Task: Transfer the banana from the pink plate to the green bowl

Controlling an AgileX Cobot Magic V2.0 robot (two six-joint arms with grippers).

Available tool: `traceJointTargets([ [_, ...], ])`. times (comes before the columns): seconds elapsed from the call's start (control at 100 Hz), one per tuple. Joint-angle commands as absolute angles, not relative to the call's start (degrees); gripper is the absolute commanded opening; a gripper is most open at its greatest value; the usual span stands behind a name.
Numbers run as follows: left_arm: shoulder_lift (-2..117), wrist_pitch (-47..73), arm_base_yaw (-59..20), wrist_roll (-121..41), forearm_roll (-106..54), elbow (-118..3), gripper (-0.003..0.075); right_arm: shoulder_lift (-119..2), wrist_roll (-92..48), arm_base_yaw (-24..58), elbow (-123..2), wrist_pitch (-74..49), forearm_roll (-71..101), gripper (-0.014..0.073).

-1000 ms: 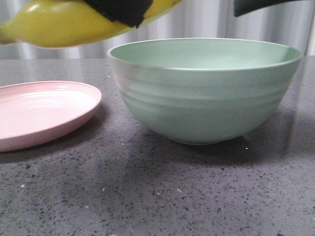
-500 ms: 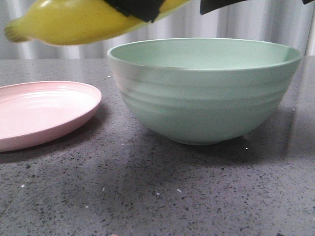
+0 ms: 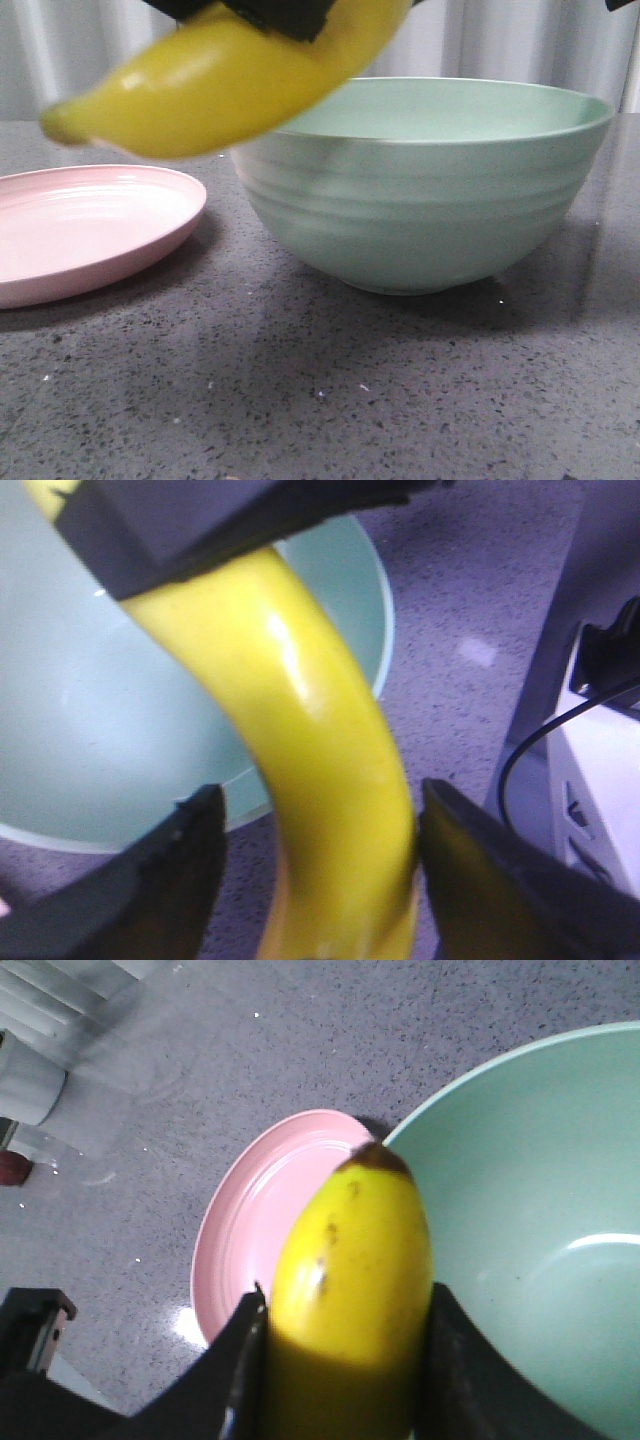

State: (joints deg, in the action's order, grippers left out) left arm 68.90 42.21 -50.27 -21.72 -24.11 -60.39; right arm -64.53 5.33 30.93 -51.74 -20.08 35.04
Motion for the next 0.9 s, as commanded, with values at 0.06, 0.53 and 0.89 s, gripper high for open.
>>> traceJointTargets([
  [0.06,66.2,38.9,-50.0,-21.7,-23.5,-63.1,0.0450,-62.5,3.4,30.0,-53.7,-14.0,34.3,-0.0071],
  [0.53,61.9,36.7,-49.9,-21.7,-24.2,-65.1,0.0449,-62.2,3.3,21.5,-54.5,-11.7,18.0,-0.0071],
  [0.89,61.9,36.3,-49.9,-21.7,-24.2,-65.1,0.0449,-68.7,3.0,21.5,-54.5,-10.6,17.3,0.0176],
])
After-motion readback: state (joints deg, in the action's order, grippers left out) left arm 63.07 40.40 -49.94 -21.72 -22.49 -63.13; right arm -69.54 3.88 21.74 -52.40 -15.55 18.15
